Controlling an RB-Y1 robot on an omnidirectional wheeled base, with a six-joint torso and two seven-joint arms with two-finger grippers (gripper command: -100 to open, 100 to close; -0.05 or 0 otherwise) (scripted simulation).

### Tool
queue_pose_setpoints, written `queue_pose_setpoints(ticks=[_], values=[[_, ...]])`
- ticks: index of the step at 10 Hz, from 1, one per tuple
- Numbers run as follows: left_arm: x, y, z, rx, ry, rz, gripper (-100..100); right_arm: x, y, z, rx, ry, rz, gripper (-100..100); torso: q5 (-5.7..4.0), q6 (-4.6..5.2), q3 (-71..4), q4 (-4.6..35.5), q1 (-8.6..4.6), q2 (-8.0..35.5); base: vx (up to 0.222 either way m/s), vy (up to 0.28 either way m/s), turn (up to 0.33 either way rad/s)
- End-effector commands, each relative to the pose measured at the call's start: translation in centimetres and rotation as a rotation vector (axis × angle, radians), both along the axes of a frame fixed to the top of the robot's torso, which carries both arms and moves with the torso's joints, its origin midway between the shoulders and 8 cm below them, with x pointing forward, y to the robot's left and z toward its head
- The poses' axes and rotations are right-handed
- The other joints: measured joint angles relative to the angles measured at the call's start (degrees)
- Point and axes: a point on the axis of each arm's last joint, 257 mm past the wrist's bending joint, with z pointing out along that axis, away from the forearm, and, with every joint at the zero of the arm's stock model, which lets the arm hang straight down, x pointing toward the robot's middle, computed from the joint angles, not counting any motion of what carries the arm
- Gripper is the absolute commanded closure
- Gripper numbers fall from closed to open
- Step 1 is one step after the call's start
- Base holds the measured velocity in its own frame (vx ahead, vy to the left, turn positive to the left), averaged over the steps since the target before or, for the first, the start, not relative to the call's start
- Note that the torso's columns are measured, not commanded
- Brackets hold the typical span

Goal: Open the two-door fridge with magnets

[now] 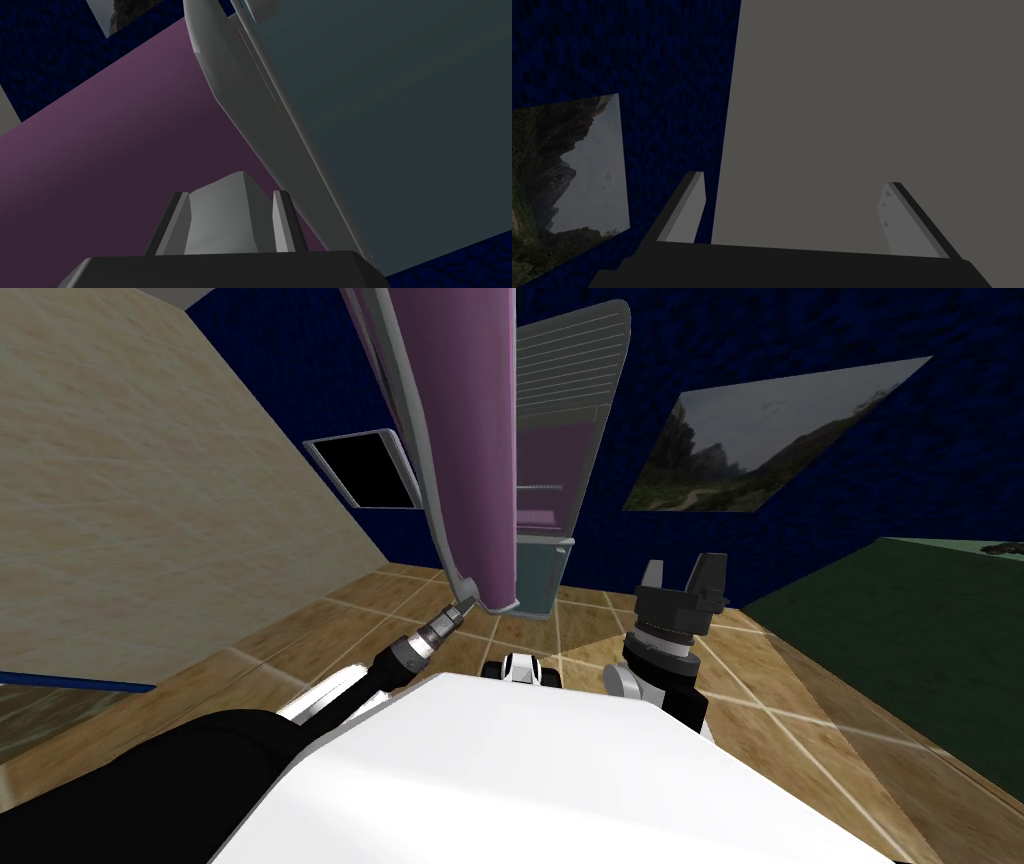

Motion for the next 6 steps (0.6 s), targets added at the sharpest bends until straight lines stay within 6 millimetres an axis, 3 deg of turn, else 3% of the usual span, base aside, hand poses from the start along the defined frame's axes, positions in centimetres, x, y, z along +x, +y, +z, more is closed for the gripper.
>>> queue_pose_setpoints(ticks=[1,4,6], values=[[-0.45,-0.45,0.12,-0.001,-0.004,-0.032,100,0.00,0.00,0.00,0.000,0.000,0.000,0,-0.06,0.01,0.0,-0.1,-0.47,0.0,-0.042,0.121,-0.059],[-0.82,-0.74,0.13,0.000,-0.006,-0.059,100,0.00,0.00,0.00,0.000,0.000,0.000,0,0.10,-0.01,0.2,0.1,0.39,0.2,-0.058,0.204,-0.064],[-1.21,-1.03,0.14,0.001,-0.008,-0.086,100,0.00,0.00,0.00,0.000,0.000,0.000,0,0.04,0.06,-0.1,0.0,0.21,-0.2,-0.038,0.199,-0.060]])
